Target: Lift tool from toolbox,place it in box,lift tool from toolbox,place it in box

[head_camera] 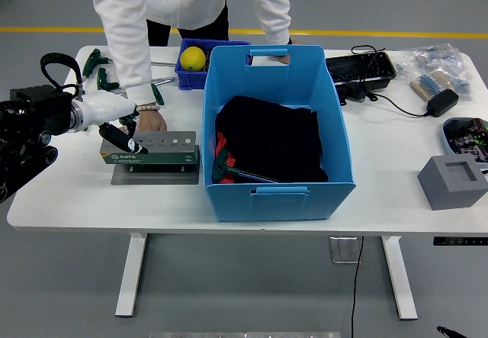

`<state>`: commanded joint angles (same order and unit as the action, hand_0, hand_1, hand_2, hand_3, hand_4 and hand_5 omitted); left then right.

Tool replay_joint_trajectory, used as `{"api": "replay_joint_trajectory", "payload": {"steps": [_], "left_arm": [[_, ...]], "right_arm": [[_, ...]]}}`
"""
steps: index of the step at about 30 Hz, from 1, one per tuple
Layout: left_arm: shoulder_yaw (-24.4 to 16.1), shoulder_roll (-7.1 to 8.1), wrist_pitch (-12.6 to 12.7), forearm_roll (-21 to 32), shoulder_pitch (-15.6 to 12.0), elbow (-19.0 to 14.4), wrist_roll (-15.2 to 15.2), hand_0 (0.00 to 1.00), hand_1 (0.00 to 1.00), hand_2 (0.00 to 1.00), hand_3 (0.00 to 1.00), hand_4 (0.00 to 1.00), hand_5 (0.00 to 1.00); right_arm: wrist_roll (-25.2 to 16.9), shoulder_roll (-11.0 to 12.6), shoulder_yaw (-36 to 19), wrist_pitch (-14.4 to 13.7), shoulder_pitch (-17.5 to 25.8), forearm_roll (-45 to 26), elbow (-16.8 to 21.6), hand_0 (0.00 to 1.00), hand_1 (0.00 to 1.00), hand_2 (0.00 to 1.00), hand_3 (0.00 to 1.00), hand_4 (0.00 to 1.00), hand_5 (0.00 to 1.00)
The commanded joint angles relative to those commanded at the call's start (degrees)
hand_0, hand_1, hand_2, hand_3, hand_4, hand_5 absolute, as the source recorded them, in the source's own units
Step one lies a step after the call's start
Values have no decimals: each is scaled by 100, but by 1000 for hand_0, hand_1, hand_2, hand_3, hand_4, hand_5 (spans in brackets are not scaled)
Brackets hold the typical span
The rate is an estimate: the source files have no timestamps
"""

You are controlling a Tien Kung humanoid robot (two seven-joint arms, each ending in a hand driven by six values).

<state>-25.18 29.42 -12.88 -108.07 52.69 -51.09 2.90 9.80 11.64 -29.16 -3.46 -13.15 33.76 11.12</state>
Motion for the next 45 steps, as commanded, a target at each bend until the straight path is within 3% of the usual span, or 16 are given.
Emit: {"api": "replay_joint_trajectory", "payload": {"steps": [1,6,7,12,13,18,19,24,25,30,31,36,37,42,43,45], "left_arm": [[14,-4,-2,1,7,26,-2,903,562,453,381,941,698],[73,-8,0,37,13,119,12,903,562,453,381,941,698],[86,-12,-4,39,16,131,12,894,487,382,340,939,710],[132,-19,20,73,32,167,47,894,487,382,340,939,710],[140,-21,28,80,38,175,56,862,382,311,280,939,711],[175,-20,40,107,58,198,79,862,382,311,280,939,711],[181,-20,45,112,59,204,85,812,278,239,225,937,723],[226,-24,108,185,54,305,143,812,278,239,225,937,723],[231,-24,144,205,50,334,164,519,211,191,187,933,723],[248,-21,359,196,47,394,240,519,211,191,187,933,723],[248,-20,435,185,47,401,271,346,147,149,156,927,687],[264,-14,627,158,43,429,364,346,147,149,156,927,687],[271,-15,675,154,41,444,382,205,107,123,123,946,575],[286,-15,886,149,27,523,443,205,107,123,123,946,575],[288,-13,978,143,19,543,466,124,70,105,106,958,476],[287,-9,1112,130,9,565,504,124,70,105,106,958,476]], "right_arm": [[-3,0,3,0,0,0,-1,677,664,715,565,792,674],[-1,0,5,-3,14,-1,-1,677,664,715,565,792,674],[-2,0,8,-5,15,-7,-1,677,663,715,565,793,675],[-1,5,11,-6,12,-8,3,677,663,715,565,793,675],[-1,5,9,-7,10,-4,2,676,663,715,565,794,675],[2,7,9,-3,5,-5,2,676,663,715,565,794,675],[2,8,8,-3,4,-5,1,676,663,715,565,795,675],[2,8,7,-6,2,-11,1,676,663,715,565,795,675],[1,8,13,-8,2,-20,2,676,663,715,565,796,675],[0,7,16,-14,0,-20,5,676,663,715,565,796,675],[0,7,17,-15,-2,-22,6,676,663,715,565,796,674],[0,7,15,-16,-3,-21,7,676,663,715,565,796,674],[0,6,15,-18,-4,-25,7,677,663,715,565,796,675],[-3,6,21,-18,-10,-35,6,677,663,715,565,796,675],[-4,5,23,-21,-10,-42,6,676,664,715,565,796,674],[-6,4,29,-25,-9,-54,7,676,664,715,565,796,674]]}}
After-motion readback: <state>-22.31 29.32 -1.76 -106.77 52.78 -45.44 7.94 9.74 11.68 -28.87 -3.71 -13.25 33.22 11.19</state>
